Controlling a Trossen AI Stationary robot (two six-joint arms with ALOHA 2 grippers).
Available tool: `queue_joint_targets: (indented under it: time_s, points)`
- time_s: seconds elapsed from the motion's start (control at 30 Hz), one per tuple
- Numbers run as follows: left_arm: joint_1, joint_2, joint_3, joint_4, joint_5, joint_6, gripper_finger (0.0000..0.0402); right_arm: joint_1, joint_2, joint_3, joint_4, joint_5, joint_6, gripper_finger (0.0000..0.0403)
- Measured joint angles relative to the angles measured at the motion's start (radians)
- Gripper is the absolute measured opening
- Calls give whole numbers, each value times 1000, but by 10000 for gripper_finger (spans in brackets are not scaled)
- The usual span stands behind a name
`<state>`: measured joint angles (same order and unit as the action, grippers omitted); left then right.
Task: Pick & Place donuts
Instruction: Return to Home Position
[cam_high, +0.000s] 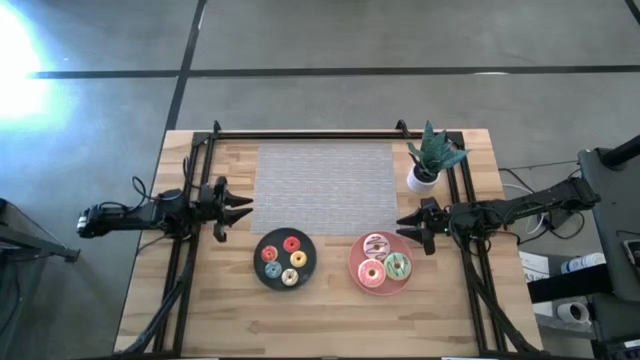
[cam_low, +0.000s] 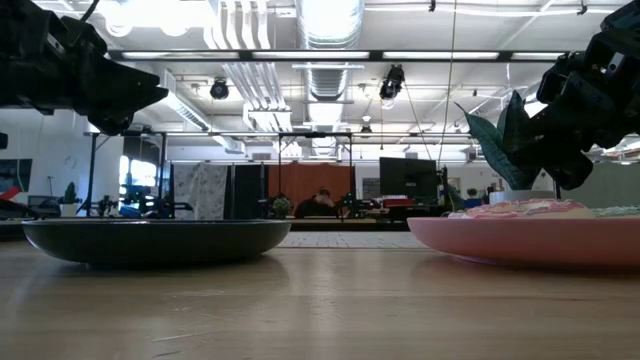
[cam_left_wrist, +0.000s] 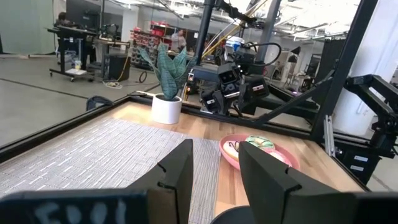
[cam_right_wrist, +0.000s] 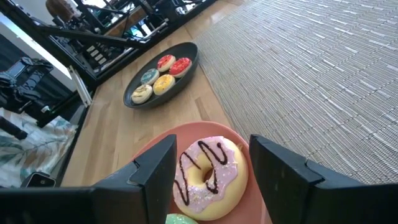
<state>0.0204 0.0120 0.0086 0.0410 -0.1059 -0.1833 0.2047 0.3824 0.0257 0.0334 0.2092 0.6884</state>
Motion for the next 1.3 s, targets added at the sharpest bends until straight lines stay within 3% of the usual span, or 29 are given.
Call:
queue_joint_targets:
  time_s: [0.43, 0.7, 0.83, 1.0, 1.3]
  points:
    - [0, 0, -1, 0, 0, 0, 103, 0, -10, 0, -1, -23, -1, 194]
    - [0, 0, -1, 0, 0, 0, 103, -40, -244, -5, 8, 17, -395, 194]
    - [0, 0, -1, 0, 0, 0, 103, -63, -371, -6, -13, -94, -551, 194]
    - [0, 3, -1, 0, 0, 0, 103, -66, -378, -10, -40, -229, -685, 194]
    - [0, 7, -1, -4, 2, 0, 103, -68, -374, -13, -31, -228, -754, 194]
